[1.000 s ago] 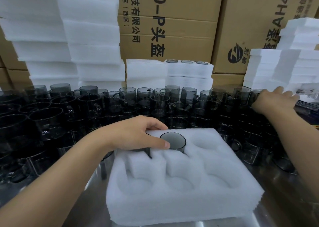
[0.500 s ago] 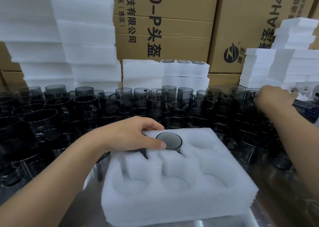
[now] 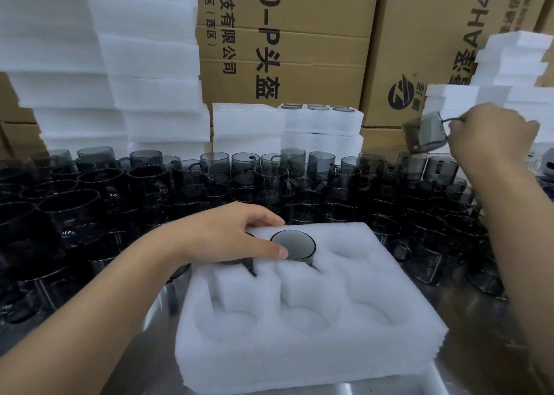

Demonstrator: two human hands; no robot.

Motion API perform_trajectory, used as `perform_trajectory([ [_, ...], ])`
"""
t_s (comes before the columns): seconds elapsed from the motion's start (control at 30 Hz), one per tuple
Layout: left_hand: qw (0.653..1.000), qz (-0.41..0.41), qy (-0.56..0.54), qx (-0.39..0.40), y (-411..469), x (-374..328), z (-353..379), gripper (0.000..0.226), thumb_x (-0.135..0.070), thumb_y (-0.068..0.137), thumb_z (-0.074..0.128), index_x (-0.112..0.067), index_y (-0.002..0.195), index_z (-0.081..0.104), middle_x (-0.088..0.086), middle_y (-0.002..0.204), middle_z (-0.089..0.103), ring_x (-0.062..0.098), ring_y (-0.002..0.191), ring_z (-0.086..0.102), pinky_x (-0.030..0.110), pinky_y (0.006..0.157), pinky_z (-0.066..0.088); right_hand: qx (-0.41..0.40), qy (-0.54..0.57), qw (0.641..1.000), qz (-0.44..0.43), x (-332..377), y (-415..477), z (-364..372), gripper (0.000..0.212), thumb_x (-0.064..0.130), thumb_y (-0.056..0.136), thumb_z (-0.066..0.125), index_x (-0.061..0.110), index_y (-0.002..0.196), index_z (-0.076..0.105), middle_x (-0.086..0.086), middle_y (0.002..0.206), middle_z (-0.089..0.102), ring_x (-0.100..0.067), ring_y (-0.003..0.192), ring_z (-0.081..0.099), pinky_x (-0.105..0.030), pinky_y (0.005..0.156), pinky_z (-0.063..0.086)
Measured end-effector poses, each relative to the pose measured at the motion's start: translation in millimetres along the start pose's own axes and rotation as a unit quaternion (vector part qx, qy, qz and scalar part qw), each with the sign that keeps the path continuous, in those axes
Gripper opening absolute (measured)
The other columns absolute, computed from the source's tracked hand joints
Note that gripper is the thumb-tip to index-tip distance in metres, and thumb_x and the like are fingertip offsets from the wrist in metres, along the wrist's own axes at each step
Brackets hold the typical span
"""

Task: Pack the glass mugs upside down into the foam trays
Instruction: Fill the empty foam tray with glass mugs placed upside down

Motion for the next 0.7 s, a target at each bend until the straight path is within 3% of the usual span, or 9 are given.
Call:
perform_trajectory([
  [0.1,1.000,-0.001,0.009,-0.002,-1,-1,-1,0.038,-0.052,0.071,0.076,-0.053,0.104,0.058,-0.035,0.108,0.063,-0.015,0.096,0.059,0.020,0.096,0.046,-0.013,0.162,0.986,-0.028,26,-15,-27,0.026,0.020,0.095,0.052,0.003,0.102,0.071,-0.023,0.095,0.067,-0.040,0.092,0.058,-0.042,0.082,0.043],
  [0.2,1.000,-0.005,0.020,0.002,-1,0,-1,0.045,-0.055,0.072,0.074,-0.054,0.112,0.054,-0.033,0.116,0.059,-0.014,0.103,0.056,0.020,0.099,0.043,0.047,0.309,0.948,-0.053,65,-43,-32,0.022,0.022,0.095,0.054,0.012,0.102,0.073,-0.006,0.090,0.068,-0.021,0.079,0.058,-0.032,0.073,0.046],
  [0.27,1.000,-0.002,0.013,-0.007,-1,0,-2,0.055,-0.060,0.071,0.072,-0.052,0.119,0.049,-0.031,0.120,0.058,-0.012,0.110,0.054,0.019,0.100,0.041,0.114,0.345,0.928,-0.082,94,-66,-23,0.019,0.023,0.095,0.055,0.017,0.101,0.073,-0.001,0.088,0.068,-0.013,0.068,0.057,-0.024,0.061,0.043],
  [0.33,0.999,0.011,-0.023,-0.044,0,-3,-8,0.083,-0.071,0.060,0.067,-0.044,0.135,0.041,-0.029,0.119,0.059,-0.011,0.110,0.055,0.018,0.098,0.042,0.162,0.352,0.914,-0.122,118,-89,-15,0.017,0.024,0.095,0.056,0.023,0.097,0.073,0.004,0.081,0.067,-0.007,0.061,0.055,-0.020,0.049,0.039],
  [0.4,0.992,0.029,-0.072,-0.098,0,-6,-17,0.109,-0.077,0.049,0.063,-0.037,0.145,0.029,-0.025,0.116,0.062,-0.011,0.106,0.057,0.019,0.095,0.042,0.180,0.356,0.904,-0.152,132,-108,-12,0.016,0.025,0.095,0.058,0.023,0.094,0.073,0.008,0.080,0.067,-0.009,0.065,0.058,-0.018,0.053,0.040],
  [0.43,0.987,0.042,-0.097,-0.122,0,-10,-20,0.112,-0.077,0.050,0.065,-0.035,0.146,0.027,-0.024,0.113,0.065,-0.011,0.103,0.059,0.018,0.092,0.043,0.181,0.361,0.900,-0.162,137,-115,-11,0.017,0.025,0.094,0.058,0.021,0.094,0.074,0.007,0.083,0.069,-0.011,0.072,0.060,-0.019,0.060,0.040],
  [0.53,0.965,0.075,-0.167,-0.185,-1,-16,-27,0.093,-0.071,0.054,0.072,-0.035,0.133,0.040,-0.022,0.100,0.070,-0.009,0.093,0.064,0.012,0.077,0.046,0.189,0.391,0.881,-0.185,148,-131,-9,0.016,0.023,0.092,0.060,0.019,0.093,0.075,0.009,0.084,0.067,-0.006,0.076,0.058,-0.008,0.061,0.038],
  [0.6,0.952,0.078,-0.190,-0.225,-1,-15,-31,0.080,-0.065,0.054,0.079,-0.035,0.122,0.049,-0.017,0.095,0.072,-0.003,0.090,0.067,0.014,0.078,0.049,0.192,0.409,0.869,-0.200,154,-140,-8,0.014,0.021,0.091,0.062,0.020,0.093,0.076,0.011,0.082,0.066,-0.002,0.074,0.056,0.000,0.063,0.037],
  [0.7,0.943,0.074,-0.183,-0.269,-2,-10,-34,0.062,-0.053,0.057,0.085,-0.037,0.109,0.056,-0.016,0.089,0.071,0.000,0.086,0.067,0.022,0.083,0.050,0.223,0.426,0.850,-0.215,158,-144,-4,0.013,0.022,0.088,0.065,0.027,0.092,0.076,0.020,0.079,0.067,0.005,0.071,0.059,0.001,0.065,0.038],
])
Point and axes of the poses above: each hand's wrist, its own y-axis towards the middle knuckle, its own z-axis out of the palm, x = y × z, the point moved 10 cm from there along y, towards the middle knuckle
